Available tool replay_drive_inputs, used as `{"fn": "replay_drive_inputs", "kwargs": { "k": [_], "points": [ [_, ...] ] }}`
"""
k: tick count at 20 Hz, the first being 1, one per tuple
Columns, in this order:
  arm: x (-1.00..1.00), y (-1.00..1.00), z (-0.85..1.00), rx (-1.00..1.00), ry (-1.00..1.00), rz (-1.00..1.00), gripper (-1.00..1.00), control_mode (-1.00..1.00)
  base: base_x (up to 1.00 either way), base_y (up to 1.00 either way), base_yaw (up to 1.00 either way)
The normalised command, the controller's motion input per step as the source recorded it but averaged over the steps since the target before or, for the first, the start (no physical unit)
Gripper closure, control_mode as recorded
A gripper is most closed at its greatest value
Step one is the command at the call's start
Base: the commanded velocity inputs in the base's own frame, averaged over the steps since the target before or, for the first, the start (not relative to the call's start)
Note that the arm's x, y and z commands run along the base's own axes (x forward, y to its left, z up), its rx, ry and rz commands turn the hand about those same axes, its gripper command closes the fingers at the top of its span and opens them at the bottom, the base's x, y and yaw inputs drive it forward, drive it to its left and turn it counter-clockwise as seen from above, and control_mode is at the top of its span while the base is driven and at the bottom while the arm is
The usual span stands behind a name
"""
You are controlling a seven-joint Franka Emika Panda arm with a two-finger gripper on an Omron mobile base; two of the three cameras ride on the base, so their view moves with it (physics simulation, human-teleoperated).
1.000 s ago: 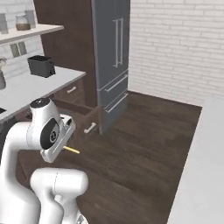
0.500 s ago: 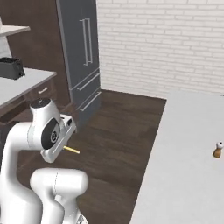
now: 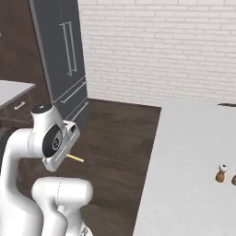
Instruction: Take a straw from the drawer in front and place it inside the glass cup on the dining counter.
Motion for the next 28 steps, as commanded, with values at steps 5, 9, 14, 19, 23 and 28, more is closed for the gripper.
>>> {"fn": "replay_drive_inputs", "kwargs": {
  "k": [5, 9, 14, 19, 23, 28],
  "points": [
    [0.0, 0.0, 0.0, 0.0, 0.0, 0.0, 1.0, 1.0, 1.0, 0.2, -0.15],
    [0.0, 0.0, 0.0, 0.0, 0.0, 0.0, 1.0, 1.0, 1.0, 0.38, -0.18],
    [0.0, 0.0, 0.0, 0.0, 0.0, 0.0, 1.0, 1.0, 1.0, 0.58, -0.2],
    [0.0, 0.0, 0.0, 0.0, 0.0, 0.0, 1.0, 1.0, 1.0, 0.69, -0.24],
    [0.0, 0.0, 0.0, 0.0, 0.0, 0.0, 1.0, 1.0, 1.0, 0.44, -0.31],
    [0.0, 0.0, 0.0, 0.0, 0.0, 0.0, 1.0, 1.0, 1.0, 0.03, -0.36]
  ]
}}
